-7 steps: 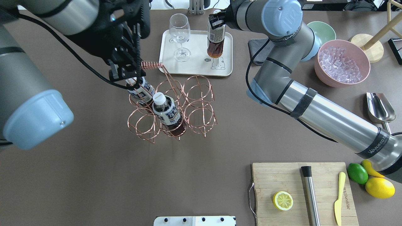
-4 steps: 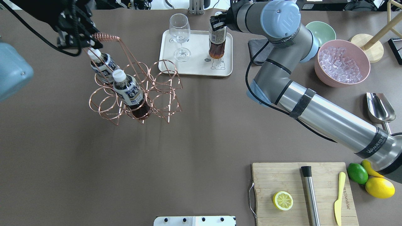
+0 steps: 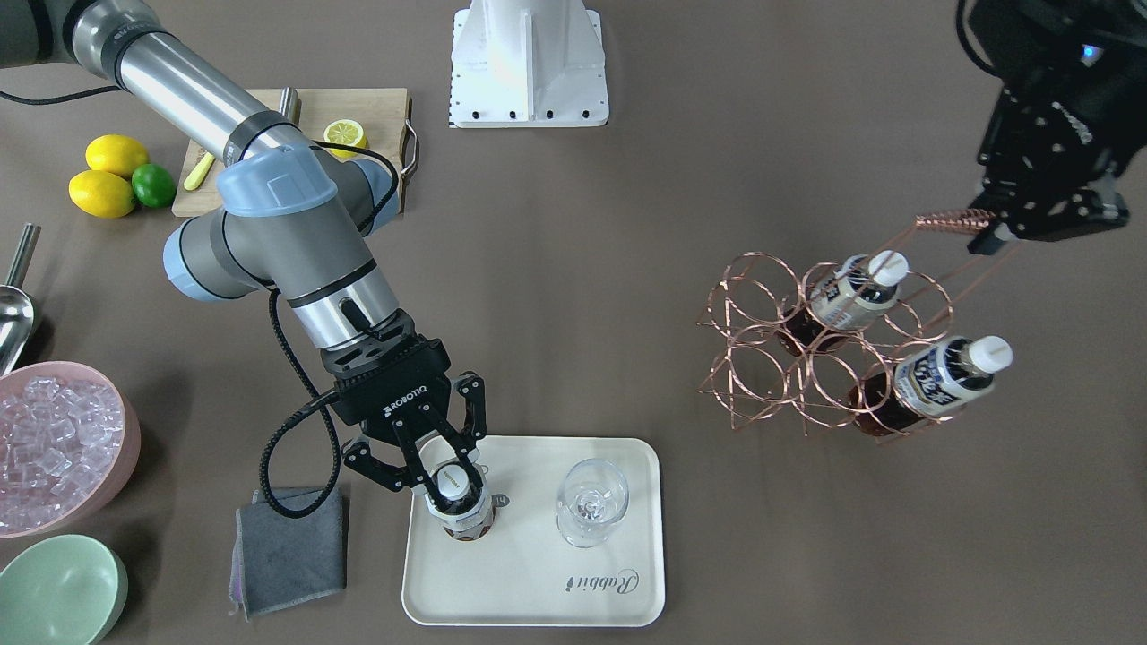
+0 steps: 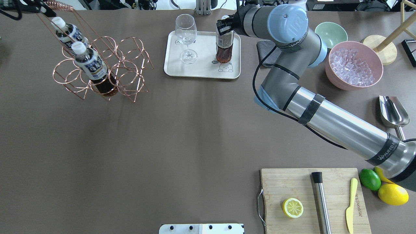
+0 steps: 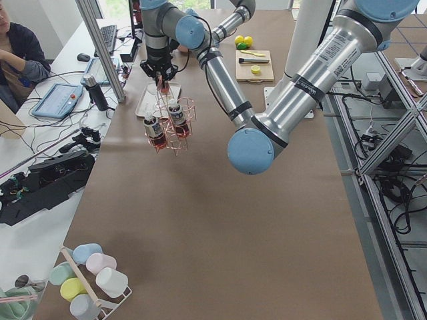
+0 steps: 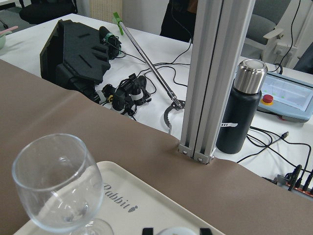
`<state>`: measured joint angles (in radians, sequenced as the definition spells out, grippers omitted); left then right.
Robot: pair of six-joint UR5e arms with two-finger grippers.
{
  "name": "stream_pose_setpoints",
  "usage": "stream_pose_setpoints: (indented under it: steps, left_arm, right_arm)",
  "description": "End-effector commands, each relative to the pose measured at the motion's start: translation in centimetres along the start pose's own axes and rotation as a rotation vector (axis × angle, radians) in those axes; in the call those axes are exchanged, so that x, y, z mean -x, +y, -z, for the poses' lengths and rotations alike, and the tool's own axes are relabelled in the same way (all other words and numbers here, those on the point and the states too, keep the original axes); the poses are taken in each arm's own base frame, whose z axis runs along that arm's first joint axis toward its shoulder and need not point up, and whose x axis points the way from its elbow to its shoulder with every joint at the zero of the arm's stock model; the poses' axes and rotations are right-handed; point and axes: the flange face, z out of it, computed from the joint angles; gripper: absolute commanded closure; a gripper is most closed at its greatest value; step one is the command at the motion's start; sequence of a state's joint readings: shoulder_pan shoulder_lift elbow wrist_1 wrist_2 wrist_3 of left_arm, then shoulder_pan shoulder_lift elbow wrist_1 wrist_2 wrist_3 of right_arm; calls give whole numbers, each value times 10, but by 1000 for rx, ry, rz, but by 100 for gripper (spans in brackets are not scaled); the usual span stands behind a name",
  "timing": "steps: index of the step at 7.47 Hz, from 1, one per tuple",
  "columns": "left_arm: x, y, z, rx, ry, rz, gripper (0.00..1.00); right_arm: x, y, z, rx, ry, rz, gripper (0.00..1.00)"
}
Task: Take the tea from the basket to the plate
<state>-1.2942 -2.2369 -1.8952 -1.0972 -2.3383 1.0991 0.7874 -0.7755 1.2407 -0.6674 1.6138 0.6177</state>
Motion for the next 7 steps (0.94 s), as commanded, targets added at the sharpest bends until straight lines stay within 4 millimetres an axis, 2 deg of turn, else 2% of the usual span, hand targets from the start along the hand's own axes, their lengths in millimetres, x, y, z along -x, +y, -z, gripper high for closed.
stream_pose_setpoints:
  steps: [1, 2, 4, 5, 7]
  left_arm:
    - [54, 110, -11, 55, 62, -49, 100]
    - [67, 144, -14, 66, 82, 0, 100]
    - [81, 201, -14, 83, 104, 69, 100]
    - [85, 232, -20, 90, 129, 132, 100]
    - [88, 265, -32, 97, 163, 197, 100]
  right_arm:
    - [1, 2, -1, 0, 1, 0, 41]
    - [0, 4, 1, -14, -9, -1, 0]
    - [-1, 5, 2, -19, -12, 0, 0]
    - [-1, 5, 3, -22, -16, -2, 0]
    - [-1, -4, 11, -36, -26, 7, 0]
